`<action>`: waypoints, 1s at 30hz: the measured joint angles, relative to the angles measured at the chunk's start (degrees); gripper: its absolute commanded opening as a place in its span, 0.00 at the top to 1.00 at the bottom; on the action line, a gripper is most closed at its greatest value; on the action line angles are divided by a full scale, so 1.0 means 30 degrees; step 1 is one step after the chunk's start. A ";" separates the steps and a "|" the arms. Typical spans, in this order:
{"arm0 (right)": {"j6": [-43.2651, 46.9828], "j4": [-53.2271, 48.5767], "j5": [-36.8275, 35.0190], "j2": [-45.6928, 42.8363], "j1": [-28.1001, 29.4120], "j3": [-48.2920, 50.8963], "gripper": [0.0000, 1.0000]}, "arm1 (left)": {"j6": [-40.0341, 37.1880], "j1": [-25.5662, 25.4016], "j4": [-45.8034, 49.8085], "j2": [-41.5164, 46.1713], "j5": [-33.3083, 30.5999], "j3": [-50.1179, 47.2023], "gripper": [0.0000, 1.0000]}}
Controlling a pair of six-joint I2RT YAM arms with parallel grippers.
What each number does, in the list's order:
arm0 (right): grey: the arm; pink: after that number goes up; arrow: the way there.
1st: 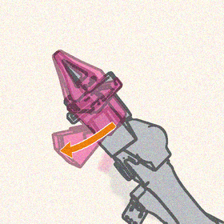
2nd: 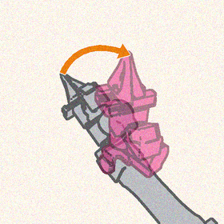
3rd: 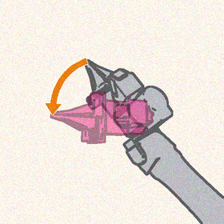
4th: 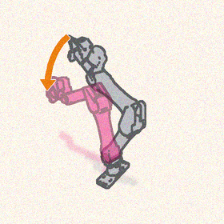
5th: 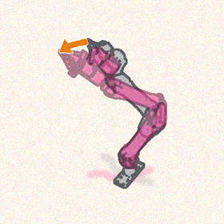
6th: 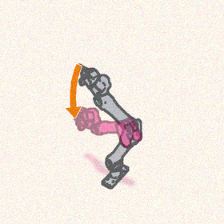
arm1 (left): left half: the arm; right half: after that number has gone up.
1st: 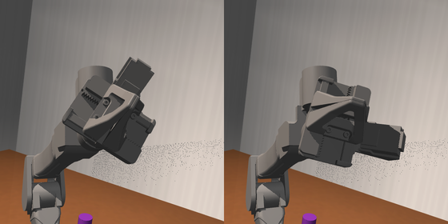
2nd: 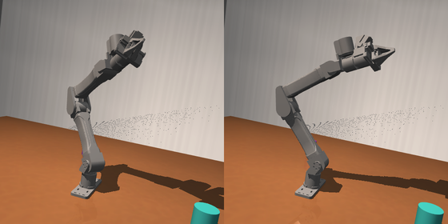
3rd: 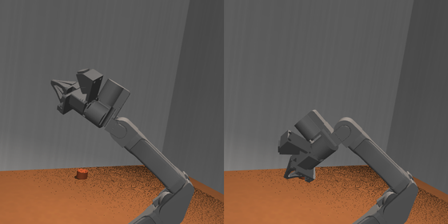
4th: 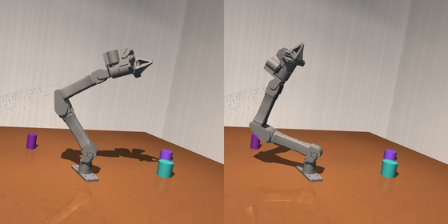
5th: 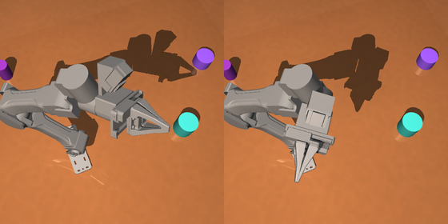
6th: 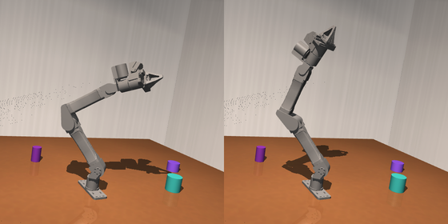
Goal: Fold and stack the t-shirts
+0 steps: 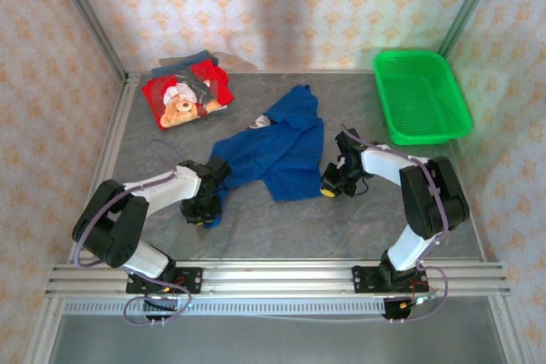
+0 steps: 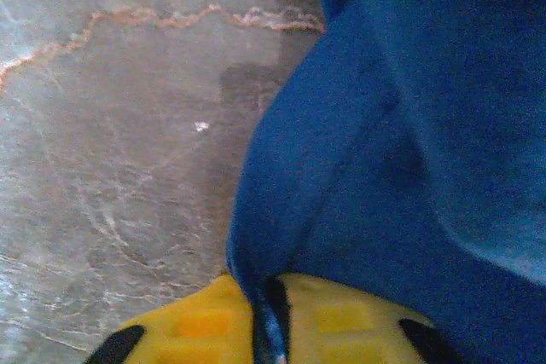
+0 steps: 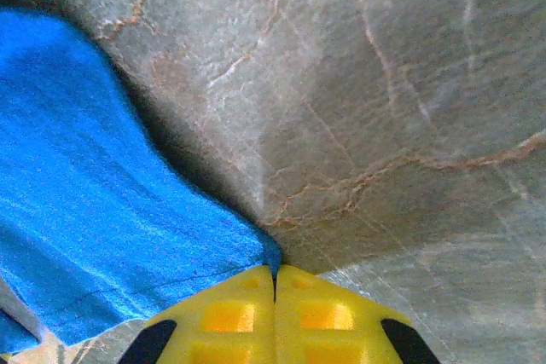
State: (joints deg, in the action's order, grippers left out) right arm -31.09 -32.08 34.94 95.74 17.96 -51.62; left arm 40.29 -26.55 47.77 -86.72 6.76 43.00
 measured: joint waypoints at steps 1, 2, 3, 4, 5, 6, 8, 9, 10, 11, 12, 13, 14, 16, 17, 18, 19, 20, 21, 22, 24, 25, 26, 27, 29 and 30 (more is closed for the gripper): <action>0.0000 -0.0007 0.0000 -0.0007 0.0000 -0.0015 1.00 | -0.0044 0.0007 0.0197 0.0044 -0.0087 0.0095 1.00; 0.0000 -0.0022 0.0000 -0.0015 0.0000 -0.0058 1.00 | -0.0204 0.0029 0.0299 0.0146 -0.0095 0.0146 1.00; 0.0000 -0.0058 -0.0007 -0.0036 0.0000 -0.0160 1.00 | -0.0262 0.0095 0.0299 0.0342 -0.0015 0.0146 1.00; 0.0000 -0.0160 -0.0007 -0.0087 0.0000 -0.0321 1.00 | -0.0306 0.0197 0.0211 0.0576 0.0313 0.0146 1.00; 0.0007 -0.0335 -0.0015 -0.0233 0.0000 -0.0590 1.00 | -0.0415 0.0415 -0.0423 0.1071 0.1209 0.0160 1.00; 0.0015 -0.0576 -0.0029 -0.0415 0.0000 -0.0889 1.00 | -0.0488 0.0576 -0.0787 0.1566 0.1719 0.0270 1.00; 0.0015 -0.1195 -0.0138 -0.1122 -0.0007 -0.1887 1.00 | -0.0838 0.1581 -0.0831 0.3461 0.2586 0.1158 1.00; 0.0007 -0.1472 -0.0146 -0.1581 -0.0058 -0.2448 1.00 | -0.0998 0.2120 -0.0634 0.4240 0.2710 0.1785 1.00; 0.0007 -0.1705 -0.0146 -0.2127 -0.0160 -0.3118 1.00 | -0.1231 0.2863 -0.0350 0.5180 0.2827 0.2827 1.00; 0.0000 -0.1974 -0.0087 -0.2761 -0.0393 -0.3912 1.00 | -0.1515 0.3592 -0.0087 0.5974 0.2900 0.4051 1.00; -0.0022 -0.2091 -0.0051 -0.3264 -0.0678 -0.4597 1.00 | -0.1727 0.4255 0.0211 0.6513 0.2958 0.5238 1.00; -0.0095 -0.2222 0.0022 -0.3781 -0.1107 -0.5362 1.00 | -0.2025 0.4947 0.0525 0.6943 0.3045 0.6543 1.00; -0.0175 -0.2317 0.0146 -0.4335 -0.1719 -0.6229 1.00 | -0.2317 0.5683 0.0823 0.7257 0.3140 0.7803 1.00; -0.0503 -0.2433 0.0342 -0.5166 -0.3133 -0.7796 1.00 | -0.2834 0.7140 0.1443 0.7541 0.3359 1.0280 1.00; -0.0736 -0.2463 0.0466 -0.5493 -0.3942 -0.8590 1.00 | -0.3009 0.7781 0.1698 0.7526 0.3490 1.1366 1.00; -0.0962 -0.2463 0.0627 -0.5734 -0.4619 -0.9304 1.00 | -0.3169 0.8408 0.2047 0.7380 0.3621 1.2546 1.00; -0.1246 -0.2441 0.0801 -0.5916 -0.5348 -1.0098 1.00 | -0.3351 0.8932 0.2368 0.7133 0.3745 1.3828 1.00; -0.1559 -0.2412 0.0947 -0.6018 -0.5989 -1.0994 1.00 | -0.3475 0.9340 0.2608 0.6790 0.3920 1.5110 1.00; -0.1778 -0.2419 0.1107 -0.6018 -0.6382 -1.1788 1.00 | -0.3519 0.9653 0.2871 0.6404 0.4116 1.6320 1.00; -0.2055 -0.2324 0.1333 -0.6003 -0.6688 -1.2779 1.00 | -0.3577 0.9938 0.3038 0.5901 0.4233 1.7704 1.00; -0.2433 -0.2302 0.1749 -0.5931 -0.6900 -1.4608 1.00 | -0.3614 1.0346 0.3286 0.4809 0.4430 2.0444 1.00; -0.2637 -0.2317 0.2004 -0.5865 -0.6914 -1.5657 1.00 | -0.3599 1.0469 0.3315 0.4189 0.4554 2.1872 1.00; -0.2812 -0.2302 0.2251 -0.5792 -0.6936 -1.6677 1.00 | -0.3563 1.0528 0.3279 0.3643 0.4648 2.3176 1.00; -0.2994 -0.2237 0.2470 -0.5756 -0.6936 -1.7544 1.00 | -0.3483 1.0528 0.3228 0.3293 0.4721 2.4035 1.00; -0.3351 -0.2251 0.2878 -0.5756 -0.7118 -1.9132 1.00 | -0.3067 1.0528 0.3177 0.2477 0.5027 2.6017 1.00; -0.3512 -0.2229 0.2987 -0.5756 -0.7227 -1.9715 1.00 | -0.2907 1.0528 0.3147 0.2164 0.5158 2.6804 1.00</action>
State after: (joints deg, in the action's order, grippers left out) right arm -41.63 -38.76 43.90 78.48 -3.73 -110.76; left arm 31.57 5.04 57.21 -80.23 22.24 123.42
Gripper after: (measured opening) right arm 0.051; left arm 0.041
